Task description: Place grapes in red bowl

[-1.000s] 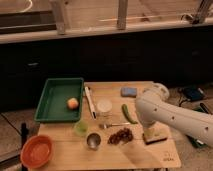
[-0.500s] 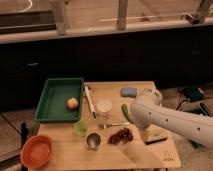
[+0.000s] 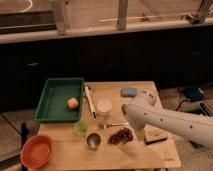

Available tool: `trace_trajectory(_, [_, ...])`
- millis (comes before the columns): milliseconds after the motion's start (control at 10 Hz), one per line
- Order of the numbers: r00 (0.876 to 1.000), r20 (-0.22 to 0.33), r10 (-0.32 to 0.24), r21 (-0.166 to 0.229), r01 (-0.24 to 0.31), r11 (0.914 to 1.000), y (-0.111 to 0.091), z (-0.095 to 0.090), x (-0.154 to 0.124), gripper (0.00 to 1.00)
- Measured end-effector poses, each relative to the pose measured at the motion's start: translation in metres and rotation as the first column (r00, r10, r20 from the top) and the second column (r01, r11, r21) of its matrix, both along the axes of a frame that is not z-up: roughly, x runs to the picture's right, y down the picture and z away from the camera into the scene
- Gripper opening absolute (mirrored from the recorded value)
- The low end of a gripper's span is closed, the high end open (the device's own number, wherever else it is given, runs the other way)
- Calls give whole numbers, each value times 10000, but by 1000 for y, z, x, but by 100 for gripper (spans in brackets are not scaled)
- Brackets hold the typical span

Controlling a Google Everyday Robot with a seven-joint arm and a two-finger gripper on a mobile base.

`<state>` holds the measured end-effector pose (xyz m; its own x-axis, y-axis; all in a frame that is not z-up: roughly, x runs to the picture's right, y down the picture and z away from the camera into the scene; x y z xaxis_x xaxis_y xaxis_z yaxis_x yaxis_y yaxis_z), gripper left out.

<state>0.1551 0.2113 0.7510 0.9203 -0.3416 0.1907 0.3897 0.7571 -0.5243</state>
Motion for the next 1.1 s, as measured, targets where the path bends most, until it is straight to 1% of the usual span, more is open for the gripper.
trace_trajectory(200, [9999,138,-60,-46,61,10000,1,3,-4,80])
trace_trajectory(600, [9974,635,-331,-195,344,9992,6,17,-17,80])
trace_trajectory(900, [9950,938,-349,-301,379,9988,12,27,-24,80])
trace_trajectory(1100, [9939,1077,-251,-361,291,9989,16,31,-24,80])
